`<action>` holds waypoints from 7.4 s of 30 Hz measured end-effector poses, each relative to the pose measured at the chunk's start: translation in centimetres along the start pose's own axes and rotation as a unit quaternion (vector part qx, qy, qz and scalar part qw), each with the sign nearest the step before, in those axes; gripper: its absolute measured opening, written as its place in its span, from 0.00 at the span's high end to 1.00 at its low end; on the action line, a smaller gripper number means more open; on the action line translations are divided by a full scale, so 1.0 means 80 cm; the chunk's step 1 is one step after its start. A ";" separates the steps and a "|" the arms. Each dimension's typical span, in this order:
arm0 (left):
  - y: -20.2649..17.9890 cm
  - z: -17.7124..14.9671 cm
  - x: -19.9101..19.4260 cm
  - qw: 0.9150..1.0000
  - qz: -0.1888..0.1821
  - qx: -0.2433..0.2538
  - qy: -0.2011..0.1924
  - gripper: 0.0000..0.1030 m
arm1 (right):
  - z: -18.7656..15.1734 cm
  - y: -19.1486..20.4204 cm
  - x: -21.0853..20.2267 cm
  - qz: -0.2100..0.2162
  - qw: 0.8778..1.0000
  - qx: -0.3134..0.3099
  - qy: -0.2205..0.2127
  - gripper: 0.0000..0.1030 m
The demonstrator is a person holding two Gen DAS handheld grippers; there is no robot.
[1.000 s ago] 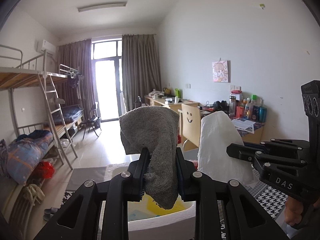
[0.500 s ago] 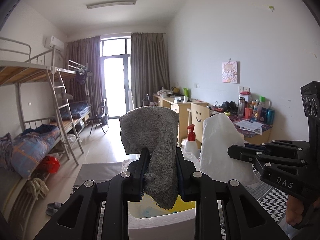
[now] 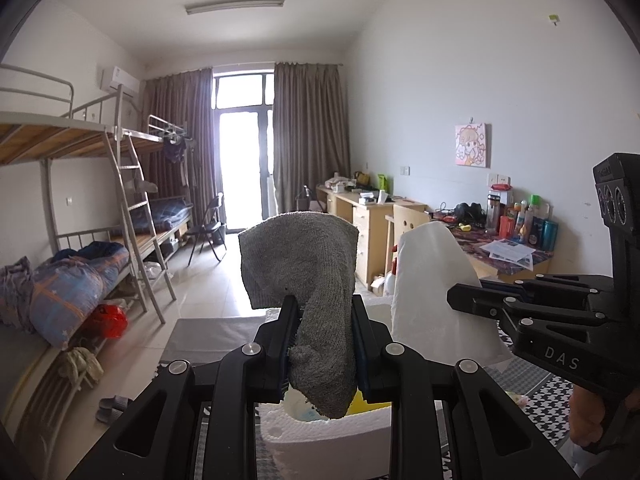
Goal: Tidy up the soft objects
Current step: 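Carry the grey sock and white tissue over the white foam box, then lower the tissue into the foam box and open the right tool, then lower the grey sock into the foam box and open the left tool, then withdraw both tools from the foam box toward the green packet, then move both tools toward the green packet and white foam strip on the table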
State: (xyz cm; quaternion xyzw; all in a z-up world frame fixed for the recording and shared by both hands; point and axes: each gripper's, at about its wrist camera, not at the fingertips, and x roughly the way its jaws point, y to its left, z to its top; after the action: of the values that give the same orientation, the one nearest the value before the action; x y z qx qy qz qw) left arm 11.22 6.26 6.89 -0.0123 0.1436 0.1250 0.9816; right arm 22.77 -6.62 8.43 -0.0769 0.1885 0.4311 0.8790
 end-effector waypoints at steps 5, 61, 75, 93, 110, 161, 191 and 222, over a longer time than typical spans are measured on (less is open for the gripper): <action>0.000 0.000 0.001 1.000 0.011 -0.004 0.003 0.74 | 0.002 0.007 0.006 0.007 1.000 -0.005 0.002 0.89; -0.003 -0.006 0.022 1.000 0.001 -0.009 0.019 0.74 | -0.004 -0.004 0.020 0.014 0.999 0.009 0.027 0.16; -0.015 -0.006 0.041 0.999 -0.016 -0.001 0.031 0.74 | -0.011 -0.023 0.005 -0.013 1.000 0.017 0.016 0.15; -0.020 -0.008 0.064 0.998 -0.041 0.008 0.057 0.74 | -0.024 -0.051 -0.014 -0.046 0.998 0.032 0.009 0.15; -0.024 -0.012 0.073 0.997 -0.028 0.012 0.072 0.20 | -0.035 -0.064 -0.025 -0.057 0.997 0.048 0.006 0.15; -0.039 -0.014 -0.019 0.999 -0.035 0.015 0.007 0.01 | -0.050 -0.047 -0.092 -0.074 0.996 0.037 -0.028 0.15; -0.080 -0.045 -0.033 0.996 -0.083 0.021 0.007 0.01 | -0.086 -0.069 -0.112 -0.098 0.993 0.064 -0.018 0.15; -0.128 -0.062 -0.009 0.988 -0.144 0.032 0.044 0.01 | -0.131 -0.100 -0.137 -0.147 0.985 0.090 0.000 0.15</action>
State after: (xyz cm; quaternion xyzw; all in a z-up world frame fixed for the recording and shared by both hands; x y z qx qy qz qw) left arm 11.74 -4.10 2.20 -0.0074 0.1876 -0.0230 0.9819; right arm 20.20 -22.67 2.97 -0.0248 0.2133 0.2782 0.9362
